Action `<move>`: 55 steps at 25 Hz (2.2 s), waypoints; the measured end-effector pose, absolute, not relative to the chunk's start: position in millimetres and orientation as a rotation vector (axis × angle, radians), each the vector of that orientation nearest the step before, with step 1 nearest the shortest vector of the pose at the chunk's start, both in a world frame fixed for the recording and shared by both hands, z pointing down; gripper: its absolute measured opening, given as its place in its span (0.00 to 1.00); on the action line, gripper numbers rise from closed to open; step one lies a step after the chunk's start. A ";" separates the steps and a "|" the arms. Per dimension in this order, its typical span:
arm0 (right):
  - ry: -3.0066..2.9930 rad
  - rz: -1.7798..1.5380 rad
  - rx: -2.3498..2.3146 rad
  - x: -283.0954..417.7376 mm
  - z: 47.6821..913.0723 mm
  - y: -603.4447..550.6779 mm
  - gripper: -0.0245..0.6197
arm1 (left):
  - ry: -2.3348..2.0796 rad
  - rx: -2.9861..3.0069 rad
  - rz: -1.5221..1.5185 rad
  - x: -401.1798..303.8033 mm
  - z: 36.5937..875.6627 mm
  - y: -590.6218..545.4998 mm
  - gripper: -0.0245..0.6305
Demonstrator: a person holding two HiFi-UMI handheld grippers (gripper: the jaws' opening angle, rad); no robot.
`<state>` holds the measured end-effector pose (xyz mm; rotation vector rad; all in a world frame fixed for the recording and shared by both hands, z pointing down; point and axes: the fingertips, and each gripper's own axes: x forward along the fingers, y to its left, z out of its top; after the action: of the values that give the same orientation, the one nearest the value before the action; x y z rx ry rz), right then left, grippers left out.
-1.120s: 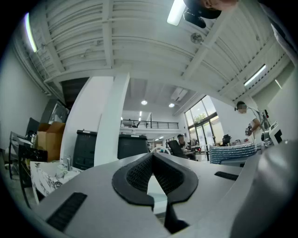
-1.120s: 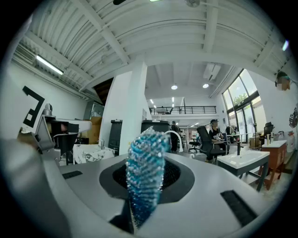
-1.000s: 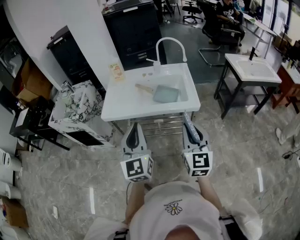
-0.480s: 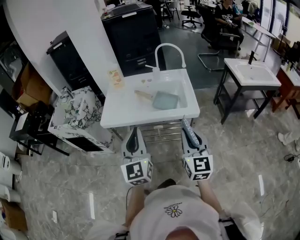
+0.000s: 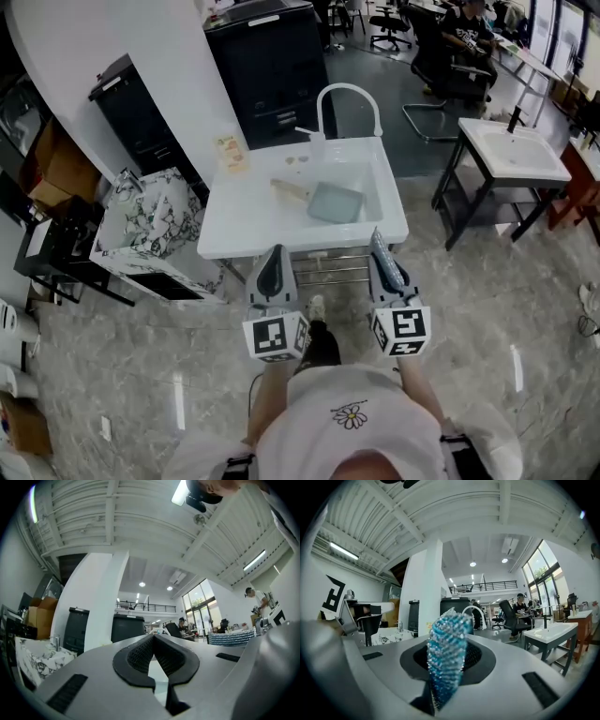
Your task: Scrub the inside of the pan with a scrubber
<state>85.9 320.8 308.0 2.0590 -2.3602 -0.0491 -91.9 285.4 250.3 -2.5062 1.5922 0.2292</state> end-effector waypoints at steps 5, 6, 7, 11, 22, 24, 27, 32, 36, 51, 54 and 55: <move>-2.337 -0.078 2.075 94.1 302.5 257.8 0.13 | 1.574 -2.512 0.242 -86.6 244.6 216.4 0.06; -2.337 -0.070 2.073 93.9 302.4 243.9 0.13 | 1.570 -2.521 0.248 -86.8 243.7 202.4 0.06; -2.340 -0.061 2.070 93.4 302.0 229.8 0.13 | 1.563 -2.531 0.255 -86.5 242.7 188.1 0.06; -2.349 -0.078 2.070 92.4 290.9 160.1 0.13 | 1.529 -2.542 0.287 -85.1 233.4 117.6 0.06; -2.300 -0.049 2.101 87.5 265.8 -50.7 0.13 | 1.427 -2.601 0.342 -67.9 210.0 -95.1 0.06; -2.291 -0.033 2.095 86.5 267.0 -74.1 0.13 | 1.442 -2.628 0.320 -67.6 218.0 -121.0 0.06; -2.280 0.003 2.074 88.0 272.0 -97.6 0.13 | 1.457 -2.652 0.270 -63.6 232.0 -143.8 0.06; -2.272 0.044 2.041 90.5 285.5 -119.5 0.13 | 1.486 -2.676 0.232 -57.6 248.5 -164.1 0.06; -2.290 0.064 1.997 89.0 293.7 -127.8 0.13 | 1.503 -2.675 0.199 -57.8 254.8 -170.2 0.06; -2.297 0.182 1.983 107.9 313.7 -132.1 0.13 | 1.271 -2.694 -0.048 -30.7 281.6 -194.4 0.23; -2.285 0.238 1.958 112.3 327.0 -120.5 0.13 | 1.021 -2.728 -0.200 -16.0 299.0 -185.4 0.25; -2.280 0.249 1.948 114.3 331.3 -118.0 0.13 | 0.918 -2.733 -0.279 -10.2 307.0 -181.9 0.27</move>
<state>114.3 -118.0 331.3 1.9476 -2.2804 0.2489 -10.2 -181.9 307.0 -2.7327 0.9180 -0.2794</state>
